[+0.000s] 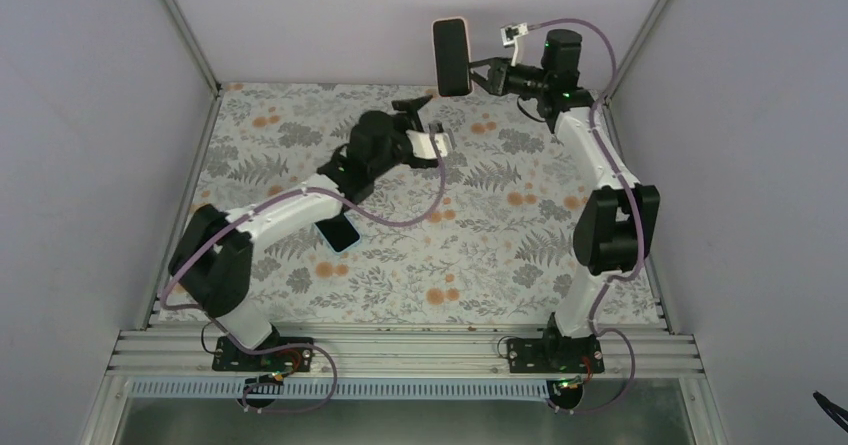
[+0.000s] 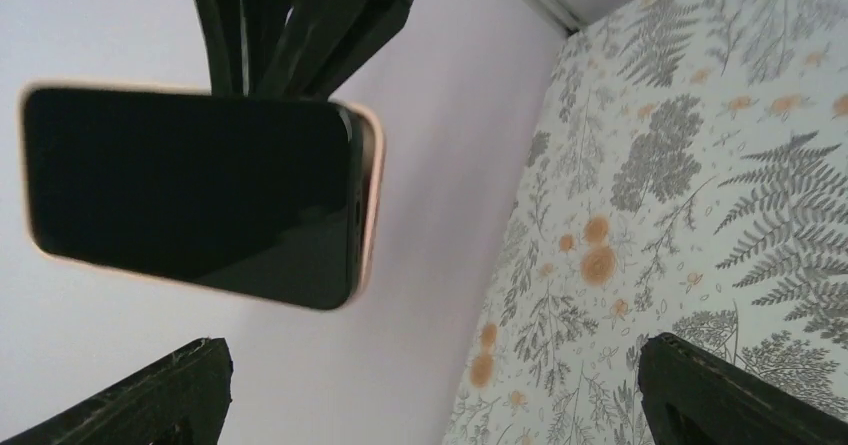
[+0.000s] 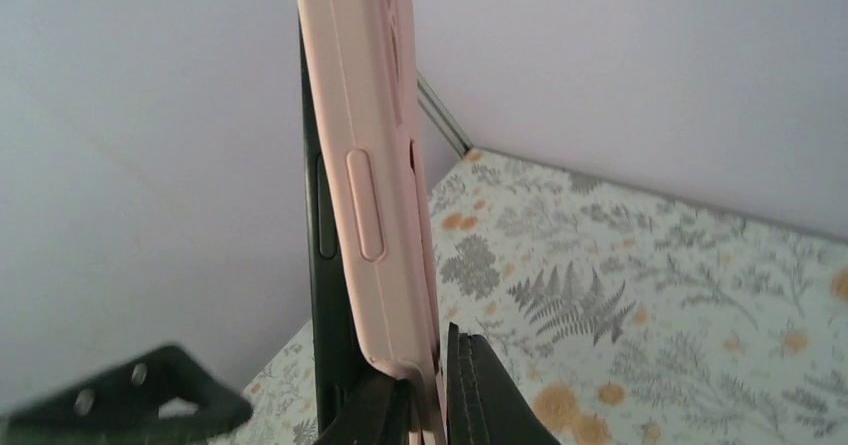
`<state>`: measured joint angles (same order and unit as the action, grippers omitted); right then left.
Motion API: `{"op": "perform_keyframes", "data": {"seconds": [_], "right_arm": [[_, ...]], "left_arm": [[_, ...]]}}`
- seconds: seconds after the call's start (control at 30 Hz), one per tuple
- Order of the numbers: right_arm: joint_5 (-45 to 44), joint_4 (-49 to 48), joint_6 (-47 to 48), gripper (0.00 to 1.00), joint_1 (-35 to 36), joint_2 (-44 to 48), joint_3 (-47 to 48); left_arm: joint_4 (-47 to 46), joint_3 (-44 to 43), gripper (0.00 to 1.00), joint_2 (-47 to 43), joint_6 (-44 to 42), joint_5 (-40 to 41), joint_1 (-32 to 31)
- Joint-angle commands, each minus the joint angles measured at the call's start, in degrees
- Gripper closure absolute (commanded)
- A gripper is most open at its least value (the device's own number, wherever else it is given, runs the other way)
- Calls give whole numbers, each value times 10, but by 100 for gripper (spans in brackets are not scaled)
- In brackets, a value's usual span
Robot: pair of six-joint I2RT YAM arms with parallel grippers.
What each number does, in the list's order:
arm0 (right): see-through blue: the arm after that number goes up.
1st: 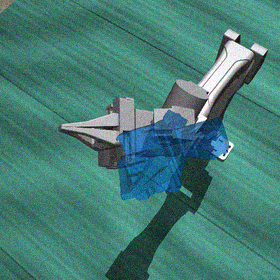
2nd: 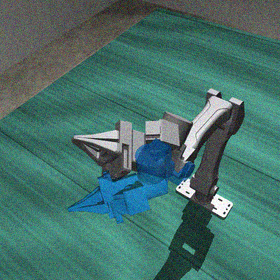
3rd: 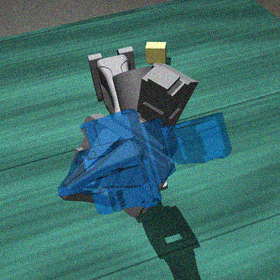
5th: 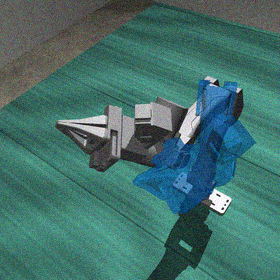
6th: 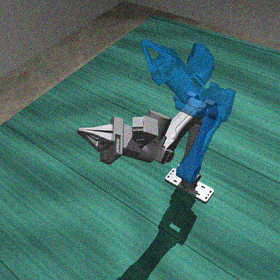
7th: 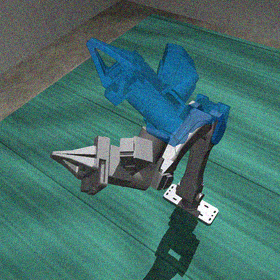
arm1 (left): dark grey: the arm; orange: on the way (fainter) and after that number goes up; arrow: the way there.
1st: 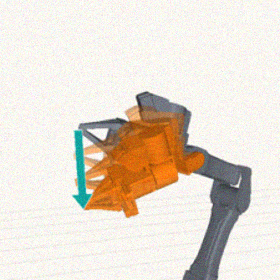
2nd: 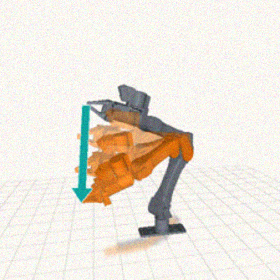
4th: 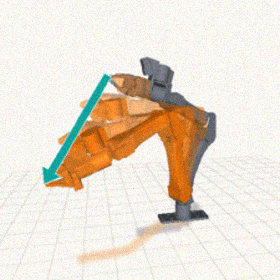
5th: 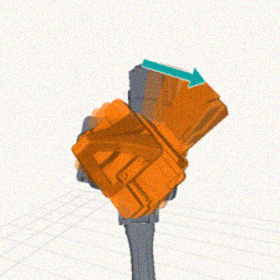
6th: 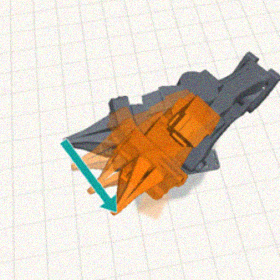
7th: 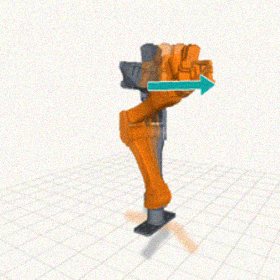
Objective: Take the phone out of the phone case
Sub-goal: Remove the phone case from the phone.
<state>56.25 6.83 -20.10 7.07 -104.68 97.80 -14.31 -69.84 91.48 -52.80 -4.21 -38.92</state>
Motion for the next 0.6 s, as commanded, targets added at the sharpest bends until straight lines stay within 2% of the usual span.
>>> {"op": "perform_keyframes", "data": {"seconds": [0.0,0.07,0.2,0.3,0.57], "right_arm": [[28,-45,-41,97,-4,-16,39],[28,-46,-39,97,-5,-21,39],[19,-47,-44,97,-5,-30,40],[16,-49,-55,97,-5,-37,42],[19,-62,-74,97,-5,-41,43]], "left_arm": [[-250,30,0,16,-49,111,-25],[-314,36,0,36,-59,128,-30],[-359,28,0,66,-60,136,-35],[-366,13,0,89,-55,135,-35],[-300,-26,0,115,-20,114,-36]]}}
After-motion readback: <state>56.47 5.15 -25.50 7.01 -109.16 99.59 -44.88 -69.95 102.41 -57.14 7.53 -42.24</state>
